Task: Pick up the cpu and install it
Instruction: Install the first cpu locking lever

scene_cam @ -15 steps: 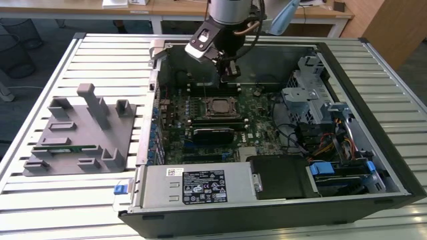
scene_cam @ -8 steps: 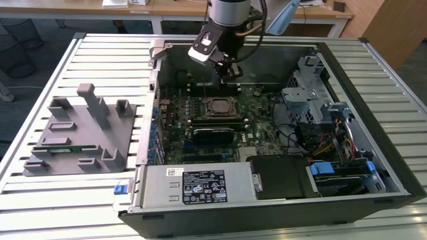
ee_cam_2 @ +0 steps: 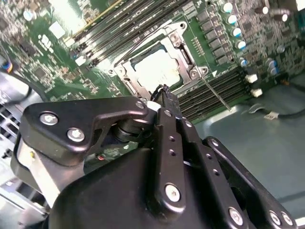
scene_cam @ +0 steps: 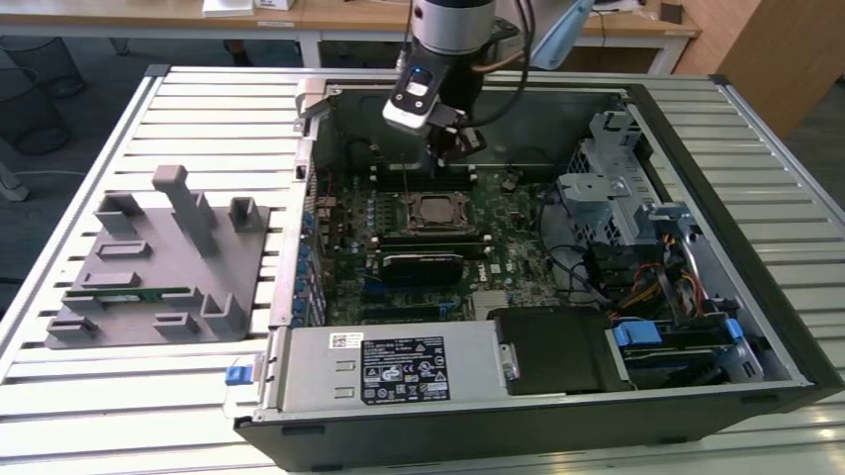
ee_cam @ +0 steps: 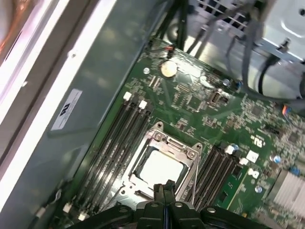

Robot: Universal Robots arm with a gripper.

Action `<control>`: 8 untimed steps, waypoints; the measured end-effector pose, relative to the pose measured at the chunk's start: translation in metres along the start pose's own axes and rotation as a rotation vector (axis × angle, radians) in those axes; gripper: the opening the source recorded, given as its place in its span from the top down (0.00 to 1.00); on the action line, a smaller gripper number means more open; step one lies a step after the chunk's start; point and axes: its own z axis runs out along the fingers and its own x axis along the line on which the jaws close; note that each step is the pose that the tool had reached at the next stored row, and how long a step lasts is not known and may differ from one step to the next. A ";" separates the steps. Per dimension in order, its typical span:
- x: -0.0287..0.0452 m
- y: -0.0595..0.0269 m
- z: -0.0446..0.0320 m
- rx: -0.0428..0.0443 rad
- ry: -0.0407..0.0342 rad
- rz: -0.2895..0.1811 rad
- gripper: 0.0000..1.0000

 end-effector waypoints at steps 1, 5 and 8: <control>0.0000 0.0000 0.0003 -0.0002 0.0003 -0.018 0.89; 0.0000 0.0000 0.0015 -0.0010 0.0014 -0.091 0.89; 0.0000 0.0000 0.0024 -0.0015 0.0022 -0.145 0.89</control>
